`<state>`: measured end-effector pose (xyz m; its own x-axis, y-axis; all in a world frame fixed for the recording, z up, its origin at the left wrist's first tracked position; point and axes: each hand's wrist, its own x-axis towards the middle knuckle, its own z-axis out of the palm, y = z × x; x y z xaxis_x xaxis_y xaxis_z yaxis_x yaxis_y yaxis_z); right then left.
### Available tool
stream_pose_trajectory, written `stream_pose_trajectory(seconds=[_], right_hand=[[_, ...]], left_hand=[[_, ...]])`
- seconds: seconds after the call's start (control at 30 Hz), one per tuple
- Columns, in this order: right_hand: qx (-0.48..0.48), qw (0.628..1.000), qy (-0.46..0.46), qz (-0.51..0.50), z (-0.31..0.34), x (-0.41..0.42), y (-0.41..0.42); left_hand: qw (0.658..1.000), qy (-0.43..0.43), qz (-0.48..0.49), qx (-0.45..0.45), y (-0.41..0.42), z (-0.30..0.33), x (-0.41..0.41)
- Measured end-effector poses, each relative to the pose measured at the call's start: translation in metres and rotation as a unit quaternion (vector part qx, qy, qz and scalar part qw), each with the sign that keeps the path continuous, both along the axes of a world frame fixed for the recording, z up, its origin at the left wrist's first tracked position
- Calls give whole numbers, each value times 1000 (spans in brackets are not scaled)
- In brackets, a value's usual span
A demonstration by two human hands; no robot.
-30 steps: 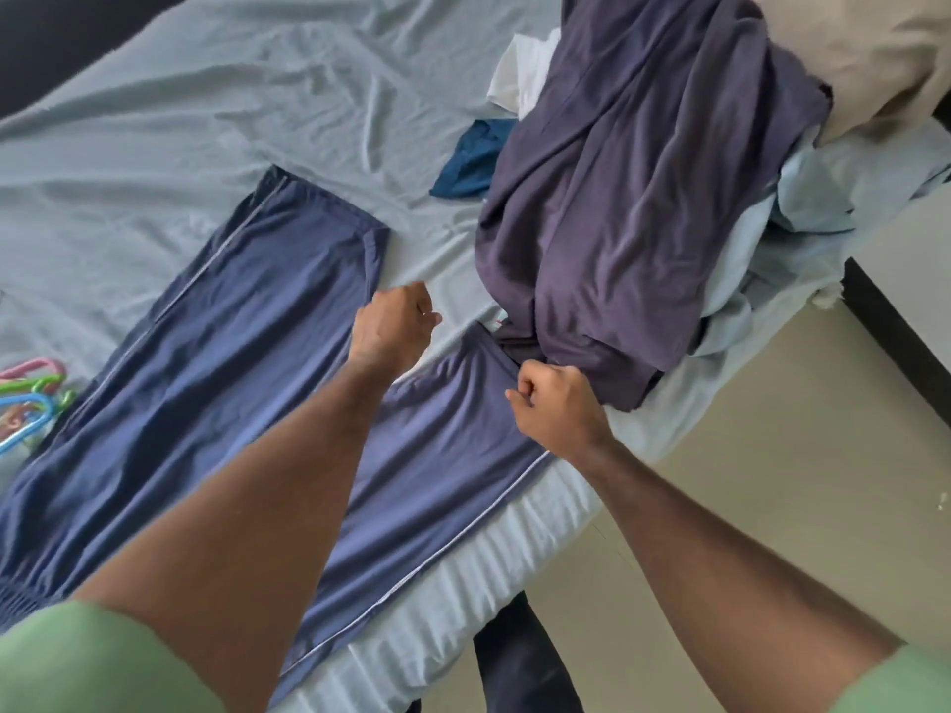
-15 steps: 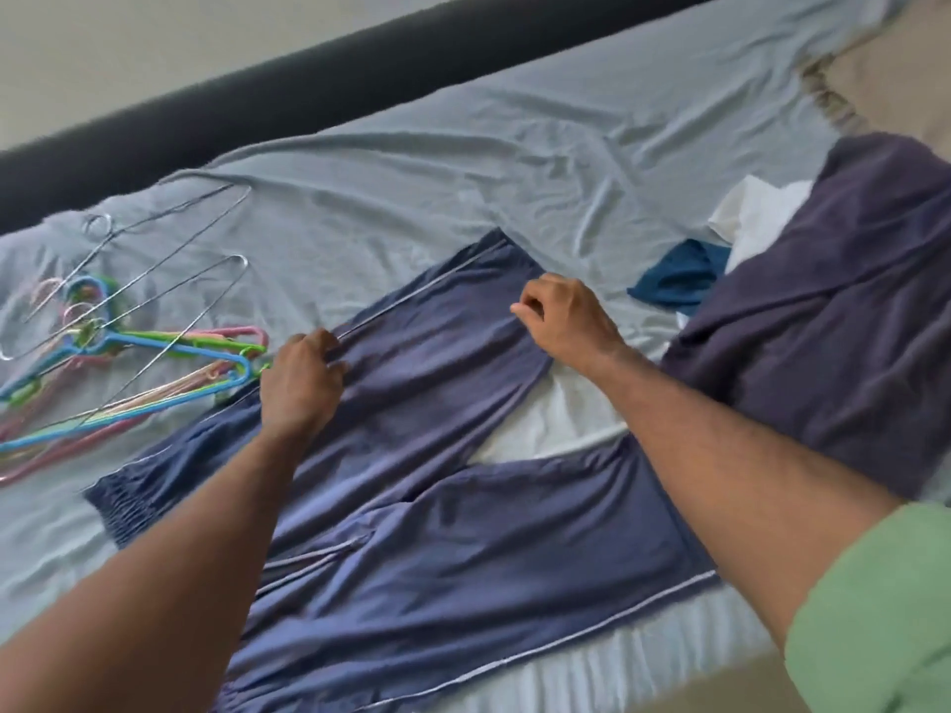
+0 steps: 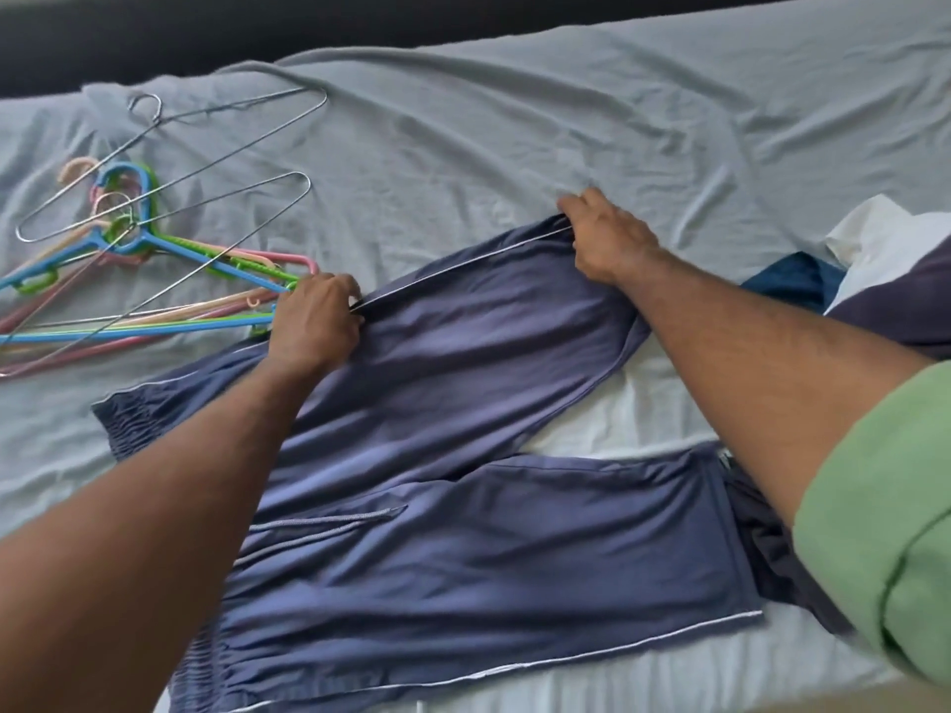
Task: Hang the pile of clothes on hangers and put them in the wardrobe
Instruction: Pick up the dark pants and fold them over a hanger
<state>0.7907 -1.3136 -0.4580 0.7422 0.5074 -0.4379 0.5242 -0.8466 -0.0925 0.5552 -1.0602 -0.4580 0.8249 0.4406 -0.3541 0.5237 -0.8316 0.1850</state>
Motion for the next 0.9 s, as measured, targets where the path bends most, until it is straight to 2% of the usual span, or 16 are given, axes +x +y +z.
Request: stream_pose_trajectory(seconds=[0.13, 0.2, 0.27, 0.43, 0.57, 0.6, 0.7, 0.8, 0.9], right_hand=[[22, 996, -76, -47, 10, -16, -3], [65, 989, -89, -99, 21, -23, -11], [92, 978, -97, -161, 35, -32, -23], [96, 950, -68, -290, 68, -75, -64], [151, 911, -23, -384, 77, -119, -109], [195, 884, 5, -425, 80, -131, -118], [346, 747, 101, -559, 87, -165, -142], [424, 684, 105, -584, 101, -194, -172], [480, 600, 92, -633, 114, -220, -204]], left_hand=[[997, -42, -56, 43, -9, 7, -13], [995, -79, -58, 21, -12, 17, -21], [994, -78, -72, -4, -16, 31, -27], [991, -33, -104, -81, -33, 62, -49], [980, -61, -152, -113, -61, 81, -76], [978, -68, -159, -119, -70, 85, -82], [971, -81, -188, -127, -95, 91, -103], [966, -72, -210, -131, -123, 100, -121], [964, -83, -226, -111, -147, 109, -145]])
